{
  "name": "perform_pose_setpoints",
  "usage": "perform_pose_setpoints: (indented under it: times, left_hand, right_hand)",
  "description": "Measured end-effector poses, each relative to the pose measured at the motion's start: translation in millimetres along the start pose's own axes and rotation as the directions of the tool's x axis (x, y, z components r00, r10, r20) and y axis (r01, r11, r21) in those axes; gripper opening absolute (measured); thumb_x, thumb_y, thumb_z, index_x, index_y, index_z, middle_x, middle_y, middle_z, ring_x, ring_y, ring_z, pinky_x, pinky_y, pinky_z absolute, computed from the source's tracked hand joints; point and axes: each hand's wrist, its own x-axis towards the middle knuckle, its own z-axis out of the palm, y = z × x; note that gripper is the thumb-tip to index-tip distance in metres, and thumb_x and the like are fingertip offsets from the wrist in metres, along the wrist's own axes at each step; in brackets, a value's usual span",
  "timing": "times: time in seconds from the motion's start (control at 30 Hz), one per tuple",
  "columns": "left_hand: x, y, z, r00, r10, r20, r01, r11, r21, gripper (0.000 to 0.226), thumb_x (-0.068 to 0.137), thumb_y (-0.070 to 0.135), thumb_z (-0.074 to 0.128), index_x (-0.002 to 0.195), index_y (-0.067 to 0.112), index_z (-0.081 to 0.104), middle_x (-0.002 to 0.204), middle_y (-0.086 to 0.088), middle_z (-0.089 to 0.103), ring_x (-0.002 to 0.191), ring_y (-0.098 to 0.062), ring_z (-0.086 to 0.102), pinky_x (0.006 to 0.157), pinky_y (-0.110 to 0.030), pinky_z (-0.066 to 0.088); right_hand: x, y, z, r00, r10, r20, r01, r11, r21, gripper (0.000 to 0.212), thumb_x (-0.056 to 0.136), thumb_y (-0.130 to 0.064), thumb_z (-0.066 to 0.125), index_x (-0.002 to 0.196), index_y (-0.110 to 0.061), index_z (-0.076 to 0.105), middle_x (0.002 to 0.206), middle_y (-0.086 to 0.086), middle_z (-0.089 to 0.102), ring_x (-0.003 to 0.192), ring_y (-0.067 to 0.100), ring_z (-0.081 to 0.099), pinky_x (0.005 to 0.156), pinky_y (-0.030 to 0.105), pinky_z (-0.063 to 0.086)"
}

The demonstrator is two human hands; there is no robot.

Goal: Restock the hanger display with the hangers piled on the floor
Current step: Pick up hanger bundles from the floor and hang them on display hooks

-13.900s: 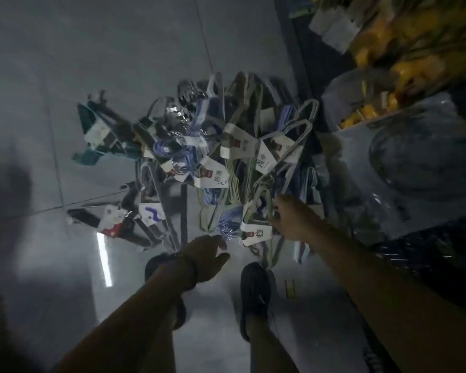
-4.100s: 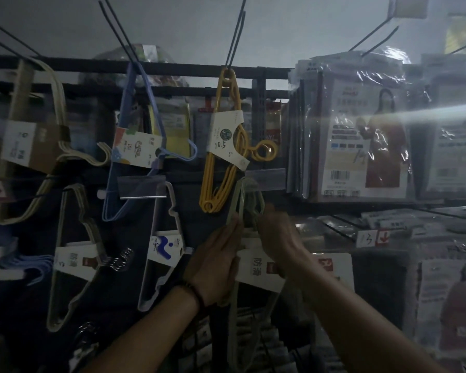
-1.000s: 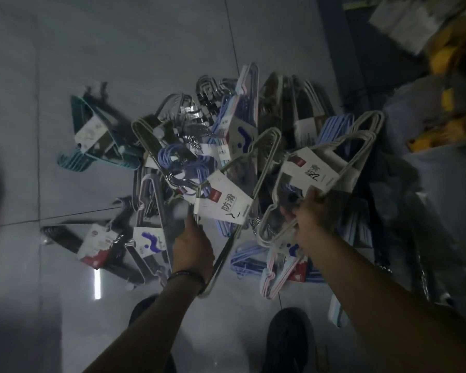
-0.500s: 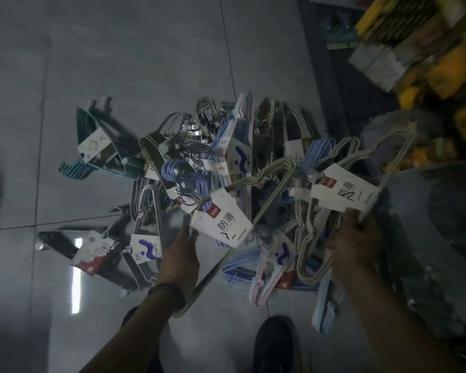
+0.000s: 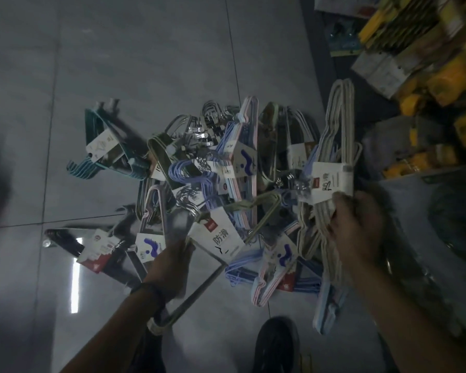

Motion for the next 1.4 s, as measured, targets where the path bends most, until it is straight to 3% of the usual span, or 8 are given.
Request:
perform_pose_setpoints:
  times: [0.2,0.53,0.77,0.97,1.13,1.2,1.3,1.4]
  left_hand:
    - [-15.5,23.7,3.7,0.997,-0.044,0.063,0.053,0.987,-0.152,0.026,0.108,0.037,0.049,0.114,0.016,0.062,0.078,-0.002,0.058,0.059,-0.015,0.052,0.045,-0.022,0.043]
    - [-49.5,52.4,10.1,0.967,-0.138,0.213,0.238,0.784,-0.574,0.088,0.067,0.099,0.043,0.117,0.029,0.062,0.087,-0.003,0.045,0.058,-0.010,0.033,0.046,-0.023,0.029]
    - [-54.1,34.5,14.2,0.952,-0.198,0.233,0.304,0.687,-0.660,0.105,0.043,0.105,0.056,0.117,0.031,0.067,0.083,-0.001,0.040,0.054,-0.009,0.031,0.049,-0.025,0.026]
    - [-47.0,7.8,-17.0,0.935,-0.170,0.312,0.336,0.709,-0.620,0.113,0.061,0.099,0.048,0.130,0.010,0.060,0.093,-0.018,0.058,0.065,-0.015,0.045,0.052,-0.025,0.034]
    - [-48.1,5.0,-15.1,0.942,-0.189,0.275,0.328,0.678,-0.657,0.062,0.077,0.083,0.052,0.078,0.021,0.058,0.067,0.003,0.042,0.055,-0.012,0.029,0.054,-0.026,0.022]
    - [-46.1,5.6,-16.7,0.941,-0.181,0.286,0.333,0.650,-0.683,0.044,0.097,0.058,0.052,0.076,0.023,0.068,0.069,-0.001,0.041,0.056,-0.014,0.030,0.056,-0.027,0.022]
    - [-40.0,18.6,-30.7,0.933,-0.162,0.321,0.344,0.662,-0.666,0.032,0.099,0.042,0.056,0.081,0.023,0.074,0.069,-0.003,0.036,0.055,-0.014,0.025,0.056,-0.027,0.017]
    - [-36.8,33.4,-52.3,0.886,-0.181,0.428,0.425,0.686,-0.591,0.032,0.088,0.050,0.062,0.090,0.018,0.061,0.070,-0.002,0.029,0.055,-0.013,0.022,0.056,-0.027,0.014]
  right_hand:
    - [-37.5,-1.5,-4.2,0.879,-0.442,0.178,0.476,0.798,-0.370,0.042,0.097,-0.029,0.070,0.135,-0.012,0.064,0.114,0.008,0.075,0.099,0.020,0.073,0.080,0.039,0.062]
    - [-118.8,23.0,32.2,0.695,-0.413,0.589,0.702,0.568,-0.430,0.079,0.089,-0.022,0.080,0.158,-0.029,0.042,0.096,0.000,0.075,0.083,0.012,0.068,0.068,0.021,0.052]
    - [-133.7,43.2,31.9,0.566,-0.501,0.655,0.815,0.458,-0.354,0.063,0.091,-0.004,0.064,0.151,-0.020,0.054,0.096,-0.001,0.074,0.085,0.017,0.066,0.074,0.020,0.047]
    - [-73.7,47.7,2.6,0.131,-0.564,0.815,0.985,-0.016,-0.169,0.060,0.089,-0.016,0.066,0.148,-0.015,0.057,0.099,-0.004,0.072,0.093,0.024,0.059,0.080,0.040,0.045]
    - [-37.7,50.9,7.7,-0.015,-0.451,0.893,1.000,-0.024,0.005,0.074,0.081,-0.024,0.087,0.149,-0.020,0.058,0.118,-0.004,0.071,0.105,0.026,0.061,0.082,0.043,0.048]
    - [-38.4,39.5,8.7,0.119,-0.489,0.864,0.986,0.157,-0.047,0.060,0.083,-0.041,0.084,0.139,-0.025,0.066,0.120,-0.001,0.063,0.110,0.025,0.057,0.086,0.045,0.048]
    - [-34.4,16.8,13.6,0.611,-0.361,0.705,0.761,0.514,-0.396,0.074,0.076,-0.062,0.073,0.136,-0.023,0.056,0.132,0.005,0.044,0.124,0.029,0.045,0.096,0.053,0.049]
    - [-12.5,3.5,22.6,0.712,-0.039,0.702,0.651,0.410,-0.638,0.102,0.068,-0.074,0.068,0.152,-0.029,0.032,0.155,0.004,0.025,0.146,0.034,0.022,0.115,0.060,0.034]
